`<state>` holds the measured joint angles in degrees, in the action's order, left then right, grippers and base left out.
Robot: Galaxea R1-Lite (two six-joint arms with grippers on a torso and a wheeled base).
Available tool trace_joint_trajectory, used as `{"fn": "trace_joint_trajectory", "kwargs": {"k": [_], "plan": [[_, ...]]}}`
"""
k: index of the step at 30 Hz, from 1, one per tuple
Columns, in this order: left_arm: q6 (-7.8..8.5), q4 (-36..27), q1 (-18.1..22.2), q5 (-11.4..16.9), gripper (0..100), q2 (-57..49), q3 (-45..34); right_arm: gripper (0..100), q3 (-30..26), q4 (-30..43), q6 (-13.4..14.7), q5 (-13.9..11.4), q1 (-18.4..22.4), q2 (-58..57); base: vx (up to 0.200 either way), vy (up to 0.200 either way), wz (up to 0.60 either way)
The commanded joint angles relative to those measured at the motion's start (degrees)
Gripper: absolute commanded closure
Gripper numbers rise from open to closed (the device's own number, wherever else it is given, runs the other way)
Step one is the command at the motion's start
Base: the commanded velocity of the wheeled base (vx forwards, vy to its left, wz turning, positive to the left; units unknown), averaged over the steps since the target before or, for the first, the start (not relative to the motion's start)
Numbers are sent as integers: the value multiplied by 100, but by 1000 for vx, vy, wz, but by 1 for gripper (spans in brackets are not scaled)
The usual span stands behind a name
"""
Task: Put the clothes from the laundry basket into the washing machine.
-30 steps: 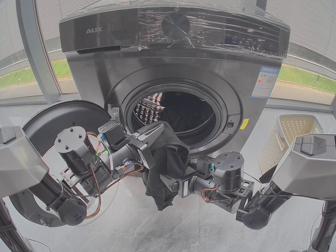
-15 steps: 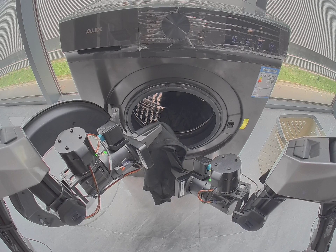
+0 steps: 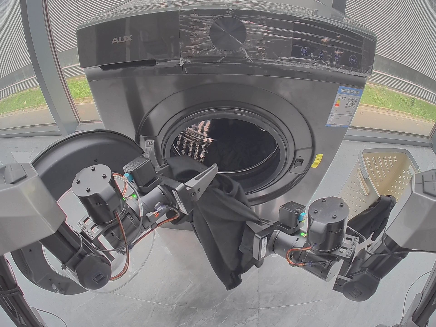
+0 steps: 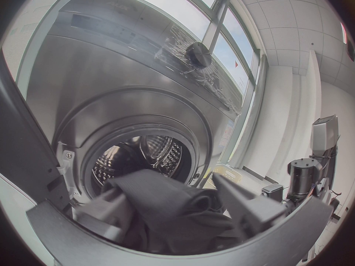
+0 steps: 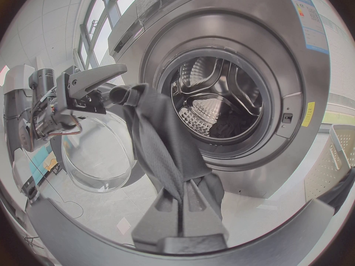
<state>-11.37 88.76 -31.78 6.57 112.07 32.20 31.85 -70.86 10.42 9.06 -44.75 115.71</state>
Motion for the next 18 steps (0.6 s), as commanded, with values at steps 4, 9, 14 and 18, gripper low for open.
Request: {"fn": "trace_joint_trajectory", "kwargs": {"k": [4,9,14,18], "plan": [[-5,-8,295,-139,0,140,-64,100,-136,11,-119,17,81,-321,0,0,0],[4,1,366,-139,0,219,-99,100,-92,-15,-190,26,177,-330,0,0,0],[4,1,366,-121,0,280,-214,100,40,-77,-190,35,212,-444,0,0,0],[21,10,357,-112,0,377,-258,100,31,-77,-190,26,204,-497,0,0,0]]}}
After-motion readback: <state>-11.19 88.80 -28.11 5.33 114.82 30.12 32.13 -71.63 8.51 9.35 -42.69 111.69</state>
